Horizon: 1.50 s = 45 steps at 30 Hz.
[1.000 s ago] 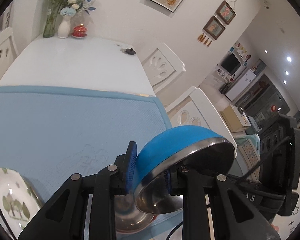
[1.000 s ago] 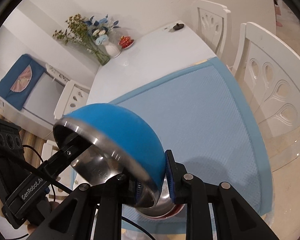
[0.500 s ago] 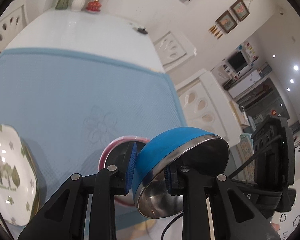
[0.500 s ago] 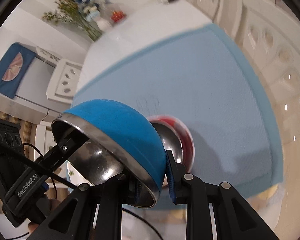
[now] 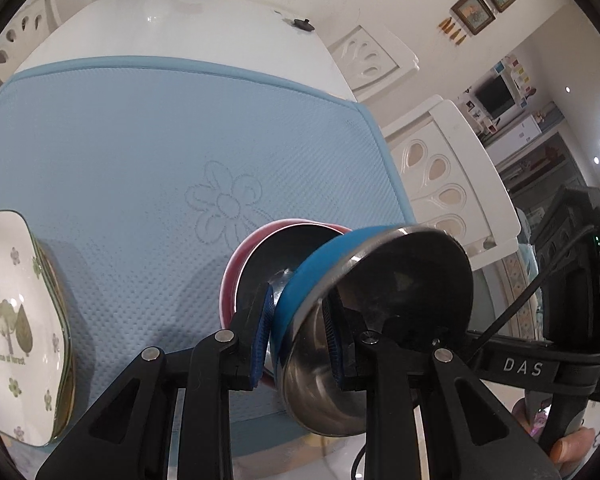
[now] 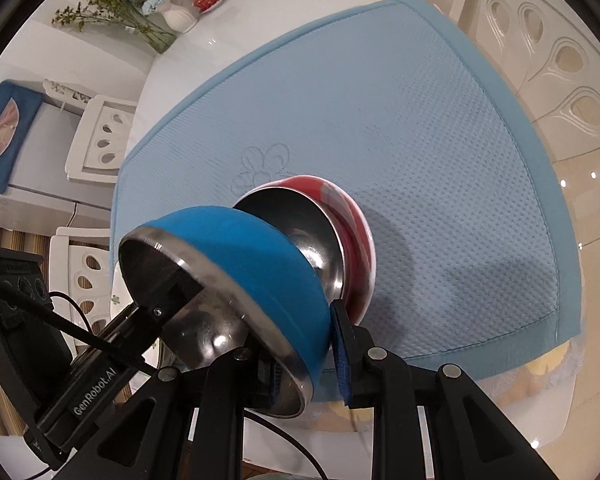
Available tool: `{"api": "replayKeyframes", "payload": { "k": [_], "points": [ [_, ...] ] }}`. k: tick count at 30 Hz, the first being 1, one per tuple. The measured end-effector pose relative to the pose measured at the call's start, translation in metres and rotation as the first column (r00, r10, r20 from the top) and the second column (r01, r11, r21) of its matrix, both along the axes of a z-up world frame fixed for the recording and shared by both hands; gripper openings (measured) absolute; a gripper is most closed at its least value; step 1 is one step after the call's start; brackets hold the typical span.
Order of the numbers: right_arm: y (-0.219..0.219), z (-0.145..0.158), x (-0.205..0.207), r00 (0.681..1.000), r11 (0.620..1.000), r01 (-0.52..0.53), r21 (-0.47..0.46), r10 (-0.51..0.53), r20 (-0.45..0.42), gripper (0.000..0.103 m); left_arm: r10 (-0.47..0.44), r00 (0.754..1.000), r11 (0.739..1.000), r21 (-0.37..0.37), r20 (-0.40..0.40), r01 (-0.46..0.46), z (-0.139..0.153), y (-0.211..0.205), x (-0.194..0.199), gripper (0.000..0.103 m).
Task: Organize plates and bowls
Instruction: 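Lower the blue steel bowl into the magenta steel bowl, then move the right gripper to the bowl stack rim while the left gripper approaches its other side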
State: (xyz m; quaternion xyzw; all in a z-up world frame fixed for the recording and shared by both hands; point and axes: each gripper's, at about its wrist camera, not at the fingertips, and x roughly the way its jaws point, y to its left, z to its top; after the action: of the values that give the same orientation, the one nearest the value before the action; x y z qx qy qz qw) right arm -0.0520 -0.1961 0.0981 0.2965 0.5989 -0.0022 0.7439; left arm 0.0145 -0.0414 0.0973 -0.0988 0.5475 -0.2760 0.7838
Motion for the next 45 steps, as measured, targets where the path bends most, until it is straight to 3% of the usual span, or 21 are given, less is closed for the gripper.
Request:
{"api": "replayKeyframes", "payload": {
  "k": [7,15,37,39,42,45],
  "points": [
    [-0.001,0.000,0.004,1.000,1.000,0.003,0.004,-0.003,-0.004,0.021,-0.016,1.000,1.000,0.011,-0.009,0.016,-0.004,0.002,0.000,0.021],
    [-0.020,0.008,0.002,1.000,1.000,0.016,-0.009,-0.016,0.018,0.021,0.025,0.998,0.998,0.057,0.049,-0.028,0.003,0.025,0.007,0.024],
    [-0.015,0.002,-0.007,0.999,0.999,0.041,-0.013,-0.041,-0.004,0.021,-0.009,1.000,0.999,0.032,-0.011,0.009,-0.012,0.027,0.002,0.024],
    [-0.014,0.004,-0.007,0.999,0.999,0.042,-0.017,-0.042,0.001,0.021,-0.026,0.999,1.000,-0.003,-0.034,0.026,-0.013,0.029,0.002,0.033],
    [-0.017,0.007,-0.013,0.997,0.997,0.071,-0.020,-0.071,0.018,0.021,-0.023,0.997,0.999,-0.047,-0.075,0.020,-0.016,0.036,0.001,0.060],
    [-0.024,0.007,-0.019,0.994,0.994,0.111,0.007,-0.111,0.018,0.022,-0.006,0.996,0.996,-0.090,-0.095,-0.003,-0.016,0.045,0.001,0.064]
  ]
}}
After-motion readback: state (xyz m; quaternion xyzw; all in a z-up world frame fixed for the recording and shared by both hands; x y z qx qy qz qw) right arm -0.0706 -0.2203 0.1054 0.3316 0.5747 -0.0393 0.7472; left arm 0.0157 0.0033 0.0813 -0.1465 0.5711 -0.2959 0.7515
